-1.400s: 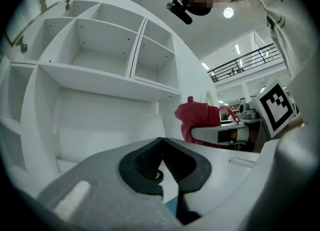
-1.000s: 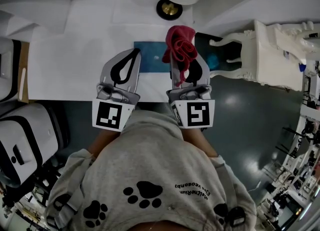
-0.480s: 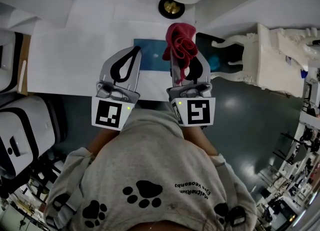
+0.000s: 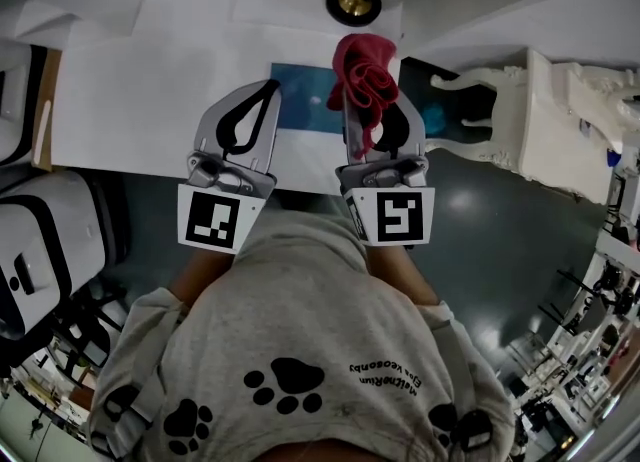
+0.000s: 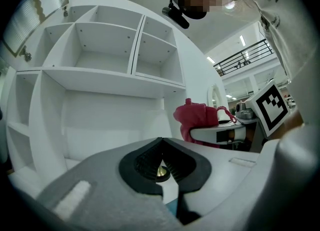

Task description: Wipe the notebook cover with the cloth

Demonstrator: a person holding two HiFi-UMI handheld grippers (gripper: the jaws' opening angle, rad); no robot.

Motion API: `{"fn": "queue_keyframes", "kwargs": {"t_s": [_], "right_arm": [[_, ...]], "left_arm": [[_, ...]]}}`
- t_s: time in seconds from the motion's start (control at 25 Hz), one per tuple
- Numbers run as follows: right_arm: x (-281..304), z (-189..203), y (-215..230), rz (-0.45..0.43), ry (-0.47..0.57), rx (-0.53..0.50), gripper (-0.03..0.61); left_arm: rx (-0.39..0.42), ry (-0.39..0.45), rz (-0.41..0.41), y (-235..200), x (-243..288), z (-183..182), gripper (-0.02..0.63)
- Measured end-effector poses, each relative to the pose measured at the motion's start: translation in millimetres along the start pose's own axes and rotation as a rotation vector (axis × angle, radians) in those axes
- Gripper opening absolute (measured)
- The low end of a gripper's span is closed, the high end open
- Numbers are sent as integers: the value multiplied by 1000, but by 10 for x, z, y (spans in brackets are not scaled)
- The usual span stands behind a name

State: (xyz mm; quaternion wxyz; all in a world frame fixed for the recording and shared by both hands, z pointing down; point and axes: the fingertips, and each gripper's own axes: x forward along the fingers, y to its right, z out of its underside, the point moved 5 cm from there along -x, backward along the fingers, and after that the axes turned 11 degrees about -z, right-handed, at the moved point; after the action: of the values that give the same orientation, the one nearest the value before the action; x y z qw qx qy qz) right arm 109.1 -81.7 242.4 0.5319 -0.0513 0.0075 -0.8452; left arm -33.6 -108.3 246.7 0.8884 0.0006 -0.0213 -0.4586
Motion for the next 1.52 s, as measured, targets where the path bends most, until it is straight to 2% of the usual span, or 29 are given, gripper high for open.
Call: {"fn": "queue_keyframes", "kwargs": {"t_s": [0.52,1.16,1.28,1.52], "right_arm": [[337,418,4,-99,-101,23,87],[711,1085,-26,-241,-234,-11,87],[770,1217,-44,-271,-269,-33,87],[935,1449,-51,-374,-341,-140,86]], "left_arm": [[6,-81,-25,-111,48,504,-4],[-4,-180,-34,-206,71,1187,-3],[-4,-201,-36,-224,73,1319,-3],[21,-242,-21,-218,111,1538,-3]]}}
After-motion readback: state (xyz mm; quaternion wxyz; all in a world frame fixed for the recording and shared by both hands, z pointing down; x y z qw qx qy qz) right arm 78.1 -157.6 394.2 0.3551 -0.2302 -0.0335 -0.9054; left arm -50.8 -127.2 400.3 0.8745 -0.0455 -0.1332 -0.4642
